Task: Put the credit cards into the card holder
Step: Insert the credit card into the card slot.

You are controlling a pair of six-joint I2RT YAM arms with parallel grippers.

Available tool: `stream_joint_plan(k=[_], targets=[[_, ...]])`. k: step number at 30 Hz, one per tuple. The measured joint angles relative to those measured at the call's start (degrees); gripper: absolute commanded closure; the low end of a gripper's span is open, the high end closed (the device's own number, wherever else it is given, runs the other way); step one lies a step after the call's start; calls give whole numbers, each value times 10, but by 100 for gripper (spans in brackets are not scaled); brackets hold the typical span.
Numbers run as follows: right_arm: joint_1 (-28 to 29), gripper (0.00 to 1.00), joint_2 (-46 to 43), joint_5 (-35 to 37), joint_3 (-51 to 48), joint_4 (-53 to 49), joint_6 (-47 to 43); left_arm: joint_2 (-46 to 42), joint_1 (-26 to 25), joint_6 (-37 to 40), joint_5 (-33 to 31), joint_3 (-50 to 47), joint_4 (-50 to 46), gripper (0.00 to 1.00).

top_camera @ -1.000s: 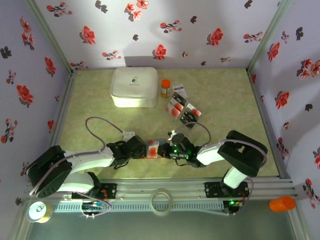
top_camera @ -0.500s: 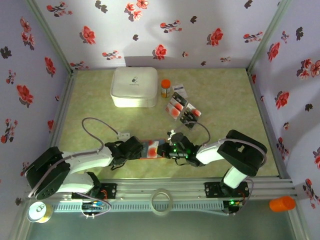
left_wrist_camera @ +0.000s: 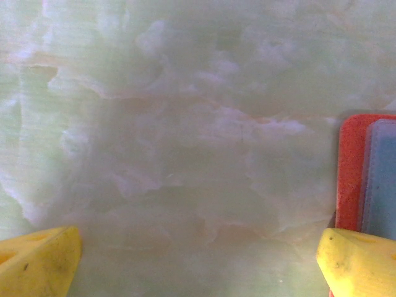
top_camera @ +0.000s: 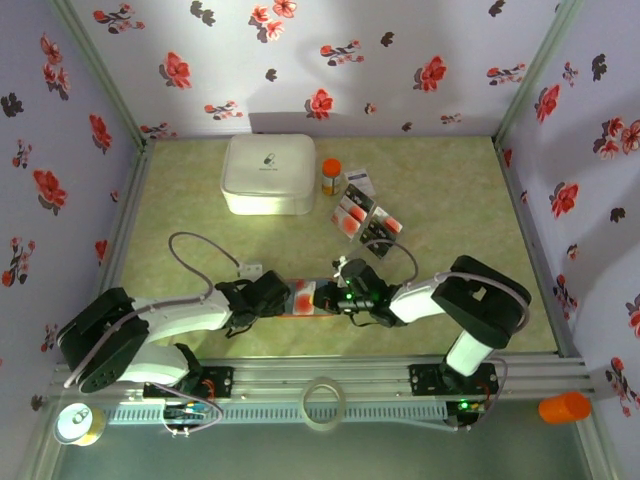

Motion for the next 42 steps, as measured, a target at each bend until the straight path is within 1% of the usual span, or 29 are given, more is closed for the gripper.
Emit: stream_joint_plan(k=[7, 11, 12, 15, 17, 18, 20, 22, 24, 28, 37, 42], targets=[[-5, 100, 18, -21, 12, 5, 0, 3, 0, 0, -4, 0, 8, 0], [-8, 77, 21, -32, 23, -4, -4, 4, 0, 0, -5, 0, 12, 0], [-9, 72, 18, -38, 27, -12, -12, 4, 0, 0, -6, 0, 14, 0], [-11, 67, -7, -40, 47, -79, -42, 4, 1, 1, -6, -1, 18, 0], [-14, 65, -32, -36, 58, -140, -67, 4, 1, 2, -7, -1, 20, 1], [-17, 66, -47, -33, 64, -173, -82, 4, 1, 3, -7, -2, 21, 1], [-22, 70, -70, -28, 78, -226, -106, 4, 1, 5, -7, -2, 23, 1], [-27, 78, -83, -24, 98, -270, -128, 4, 1, 6, -8, -2, 25, 1], [-28, 85, -84, -21, 117, -298, -144, 4, 1, 7, -8, -3, 26, 1], [-28, 90, -68, -19, 147, -327, -163, 4, 1, 7, -9, -3, 29, 1], [-19, 94, 10, -14, 181, -343, -170, 4, 1, 9, -9, -5, 32, 1], [-6, 95, 44, -14, 219, -348, -170, 4, 1, 11, -10, -6, 35, 1]])
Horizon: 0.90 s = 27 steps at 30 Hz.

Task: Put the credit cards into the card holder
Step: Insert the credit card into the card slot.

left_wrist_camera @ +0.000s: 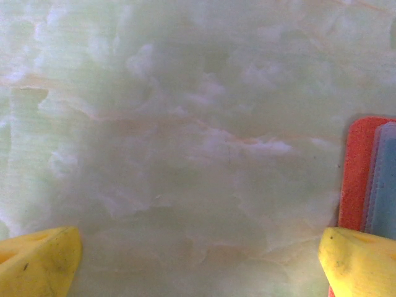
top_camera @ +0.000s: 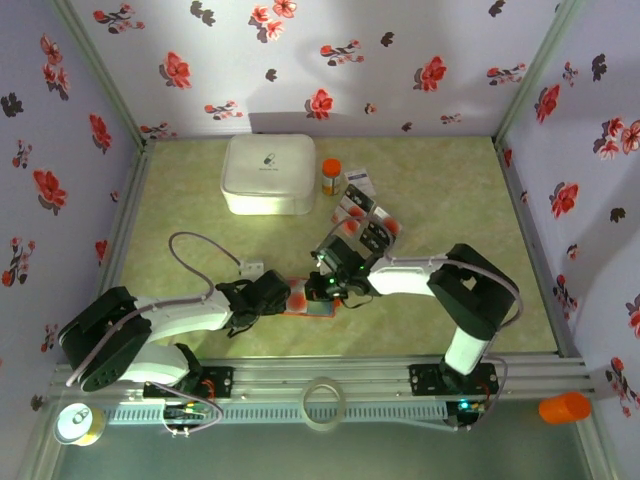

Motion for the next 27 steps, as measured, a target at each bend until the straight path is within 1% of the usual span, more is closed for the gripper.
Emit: stream_joint_plan(k=[5, 12, 15, 18, 22, 27], targets=[[16, 96, 27, 0, 29, -2, 0, 0, 0, 0, 0, 0, 2, 1], [18, 94, 28, 0, 32, -9, 0, -18, 8, 2, 12, 0, -5, 1], [18, 92, 16, 3, 32, -22, 0, -39, 15, 2, 18, 0, -6, 0], [18, 92, -5, 10, 32, -34, -2, -50, 21, 3, 22, 0, -7, 0], [18, 93, -27, 23, 32, -47, -7, -50, 22, 3, 26, -9, -6, 0], [18, 96, -29, 43, 33, -76, -11, -41, 23, 4, 26, -20, -1, 0]])
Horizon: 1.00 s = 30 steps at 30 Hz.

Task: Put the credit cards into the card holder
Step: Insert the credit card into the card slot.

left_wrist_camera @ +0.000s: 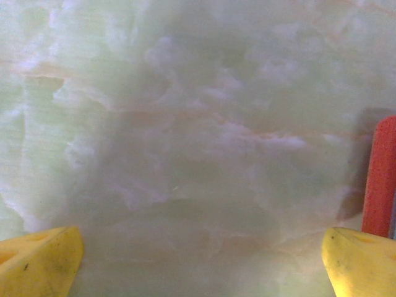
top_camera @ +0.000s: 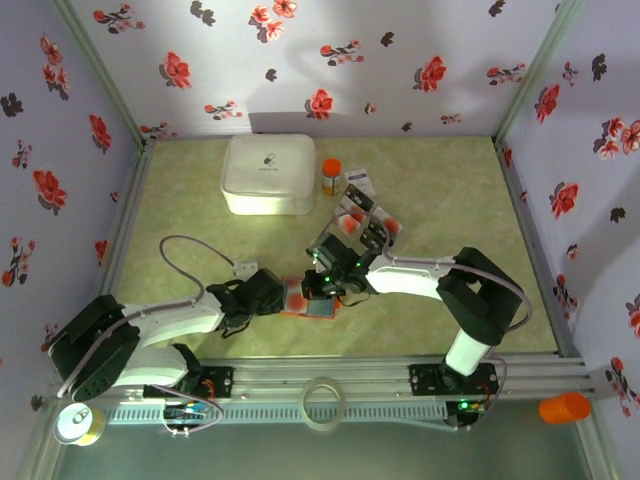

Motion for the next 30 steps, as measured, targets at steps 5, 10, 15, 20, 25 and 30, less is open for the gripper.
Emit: stream_joint_plan(k=[5, 10, 15, 20, 25, 30], targets=[[0, 97, 1, 7, 0, -13, -4, 7, 0, 0, -5, 0, 3, 1], [0, 97, 8, 11, 2, -15, -4, 10, 0, 2, -7, 0, 7, 0], [0, 97, 19, 11, 14, -21, -4, 11, 0, 3, -9, -1, 10, 0], [4, 98, 44, 10, 30, -24, -7, 12, 0, 7, -11, -3, 16, 0], [10, 100, 68, 10, 53, -28, -12, 15, 0, 9, -15, -4, 19, 1], [13, 100, 78, 10, 62, -31, -13, 16, 0, 9, -16, -4, 22, 1]])
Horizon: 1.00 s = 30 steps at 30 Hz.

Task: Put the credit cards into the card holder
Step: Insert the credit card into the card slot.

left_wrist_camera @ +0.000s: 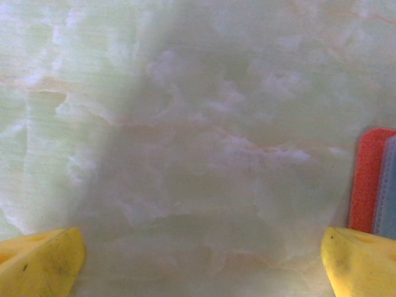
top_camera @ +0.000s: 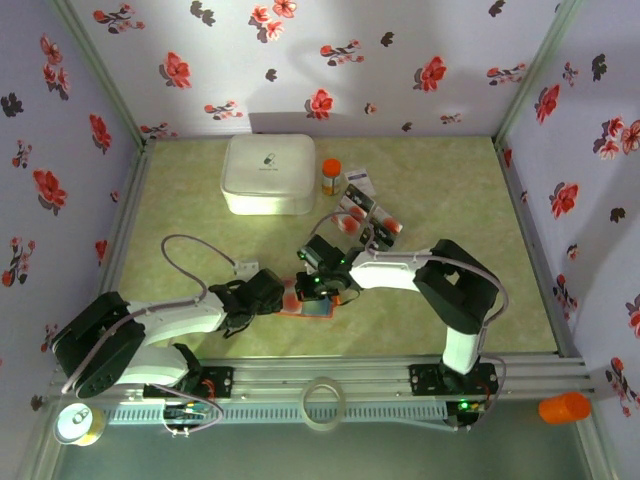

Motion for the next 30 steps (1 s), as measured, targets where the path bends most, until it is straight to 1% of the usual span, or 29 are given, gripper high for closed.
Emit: stream_joint_plan(k=[9, 14, 19, 30], targets=[[0, 99, 3, -1, 11, -14, -2, -10, 0, 0, 3, 0, -3, 0], [0, 97, -18, 9, 12, -37, -6, -21, 7, -1, 10, -2, -13, 1], [0, 97, -42, 20, 12, -47, -11, -21, 10, -3, 11, -3, -13, 1], [0, 99, -35, 24, 12, -51, -12, -15, 10, -3, 8, -3, -11, 1]])
